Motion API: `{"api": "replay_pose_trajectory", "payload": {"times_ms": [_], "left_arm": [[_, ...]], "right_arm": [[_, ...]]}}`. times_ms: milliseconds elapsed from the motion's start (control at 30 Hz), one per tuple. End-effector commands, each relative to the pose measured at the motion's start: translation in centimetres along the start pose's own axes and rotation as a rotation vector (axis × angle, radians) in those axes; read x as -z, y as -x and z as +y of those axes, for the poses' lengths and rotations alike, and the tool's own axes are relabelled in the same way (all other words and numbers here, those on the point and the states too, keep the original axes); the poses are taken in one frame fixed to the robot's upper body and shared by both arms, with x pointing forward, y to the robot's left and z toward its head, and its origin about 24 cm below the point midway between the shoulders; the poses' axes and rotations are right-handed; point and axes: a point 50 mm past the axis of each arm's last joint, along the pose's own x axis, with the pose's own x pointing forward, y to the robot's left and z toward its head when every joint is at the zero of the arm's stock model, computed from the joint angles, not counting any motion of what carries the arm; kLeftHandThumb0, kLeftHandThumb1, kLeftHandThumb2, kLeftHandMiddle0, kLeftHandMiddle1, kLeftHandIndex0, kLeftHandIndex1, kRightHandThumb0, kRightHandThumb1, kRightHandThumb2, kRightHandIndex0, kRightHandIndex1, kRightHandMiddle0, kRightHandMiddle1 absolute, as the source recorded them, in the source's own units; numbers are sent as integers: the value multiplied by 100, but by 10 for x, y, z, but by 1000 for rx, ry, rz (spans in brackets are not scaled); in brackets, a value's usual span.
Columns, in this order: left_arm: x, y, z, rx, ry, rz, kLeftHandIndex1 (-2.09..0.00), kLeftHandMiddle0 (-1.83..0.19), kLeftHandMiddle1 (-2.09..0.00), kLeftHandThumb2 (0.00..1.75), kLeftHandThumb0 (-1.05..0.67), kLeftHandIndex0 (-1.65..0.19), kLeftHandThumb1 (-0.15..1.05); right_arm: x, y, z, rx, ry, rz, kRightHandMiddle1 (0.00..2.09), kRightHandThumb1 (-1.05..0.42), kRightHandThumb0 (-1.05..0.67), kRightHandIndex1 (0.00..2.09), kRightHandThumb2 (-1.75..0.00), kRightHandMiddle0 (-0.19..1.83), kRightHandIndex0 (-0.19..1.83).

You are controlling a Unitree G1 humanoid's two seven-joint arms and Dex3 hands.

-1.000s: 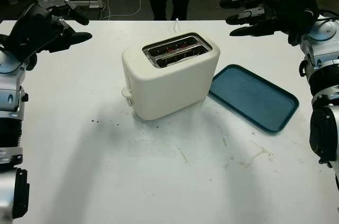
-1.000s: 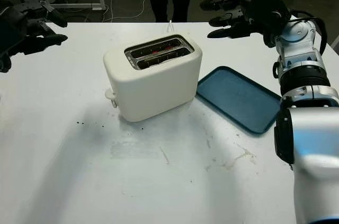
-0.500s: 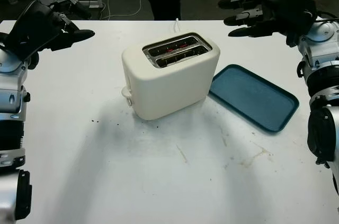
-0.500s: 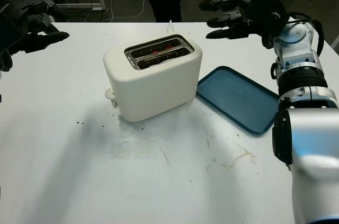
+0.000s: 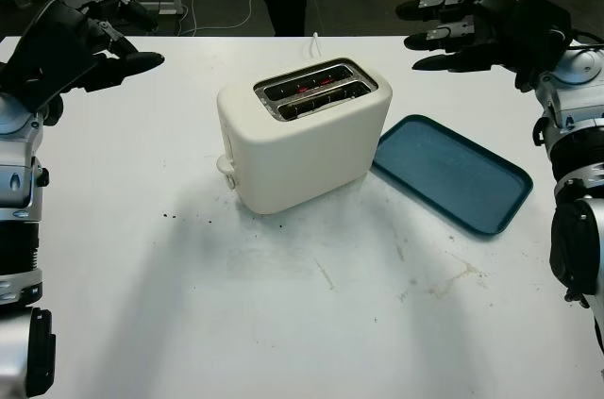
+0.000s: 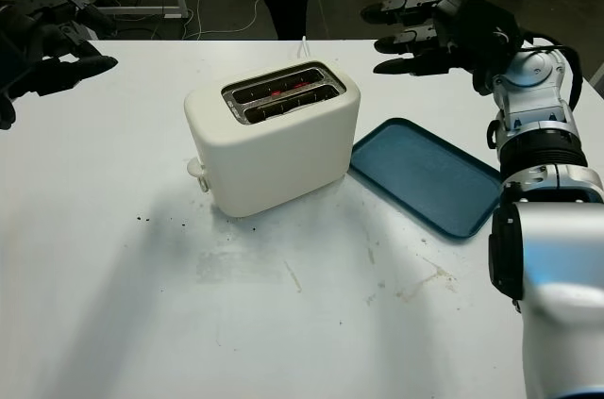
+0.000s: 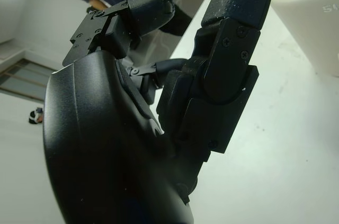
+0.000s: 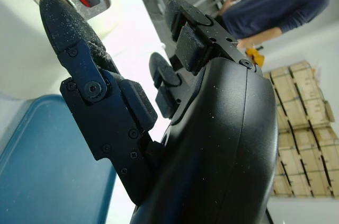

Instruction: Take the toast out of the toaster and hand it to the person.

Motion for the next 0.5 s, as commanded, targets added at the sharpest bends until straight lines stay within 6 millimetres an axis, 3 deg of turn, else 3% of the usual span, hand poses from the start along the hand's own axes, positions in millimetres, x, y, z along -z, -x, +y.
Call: {"api": "replay_pose_trajectory", "payload": {"times_ms": [0, 467], "left_arm": [[-1, 1, -1, 5, 6, 1, -145, -30, -156, 0, -105, -22, 87], [-4, 2, -2, 0, 5, -10, -145, -29, -156, 0, -105, -21, 87]], "right_arm": [[2, 3, -2, 11, -13, 3, 1, -68, -76, 2, 0, 61, 66], [3, 3, -2, 19, -17, 7, 1, -68, -74, 5, 0, 62, 66]]}}
